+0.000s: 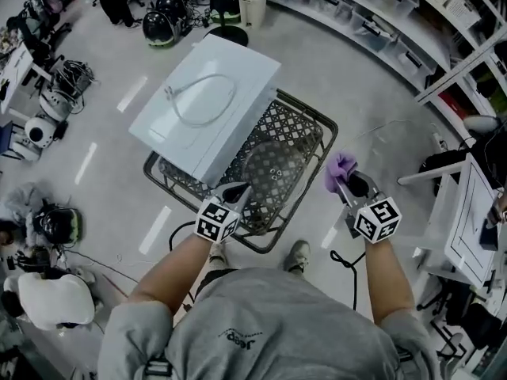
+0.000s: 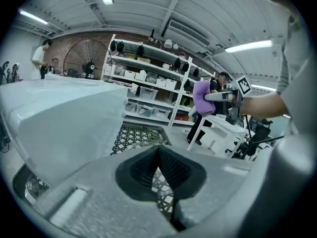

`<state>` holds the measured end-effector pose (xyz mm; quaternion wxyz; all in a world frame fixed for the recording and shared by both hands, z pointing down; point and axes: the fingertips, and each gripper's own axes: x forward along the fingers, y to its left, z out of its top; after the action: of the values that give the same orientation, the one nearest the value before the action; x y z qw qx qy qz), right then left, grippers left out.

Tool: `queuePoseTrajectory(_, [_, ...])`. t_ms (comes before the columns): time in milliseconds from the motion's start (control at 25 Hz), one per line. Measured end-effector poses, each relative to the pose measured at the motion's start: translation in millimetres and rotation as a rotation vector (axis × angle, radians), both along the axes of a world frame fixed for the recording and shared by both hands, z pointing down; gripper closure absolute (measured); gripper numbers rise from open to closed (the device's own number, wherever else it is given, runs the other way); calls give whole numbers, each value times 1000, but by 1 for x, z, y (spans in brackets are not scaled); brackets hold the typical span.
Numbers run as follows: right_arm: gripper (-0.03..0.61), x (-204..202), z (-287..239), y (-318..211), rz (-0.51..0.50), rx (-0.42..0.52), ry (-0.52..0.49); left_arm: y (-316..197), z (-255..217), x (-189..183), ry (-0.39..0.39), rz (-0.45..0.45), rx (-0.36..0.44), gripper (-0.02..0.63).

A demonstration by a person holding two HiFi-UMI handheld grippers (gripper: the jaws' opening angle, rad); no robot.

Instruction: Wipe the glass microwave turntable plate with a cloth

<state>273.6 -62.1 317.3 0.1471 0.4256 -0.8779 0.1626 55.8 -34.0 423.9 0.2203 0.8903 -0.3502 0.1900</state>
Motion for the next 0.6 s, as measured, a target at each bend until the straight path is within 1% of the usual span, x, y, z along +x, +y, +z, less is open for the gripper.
queuePoseTrajectory(160, [486, -5, 37, -15, -9, -21, 21, -9, 40, -1, -5, -26, -4, 611])
queuePoseTrajectory(280, [486, -12, 69, -26, -18, -32, 29, -14, 73, -3, -47, -25, 6, 612])
queuePoseTrajectory(400, [486, -20, 98, -42, -26, -22, 27, -19, 103, -3, -85, -29, 28, 612])
queuePoseTrajectory(600, [486, -35, 140, -61, -45, -7, 22, -27, 137, -4, -184, -8, 72, 612])
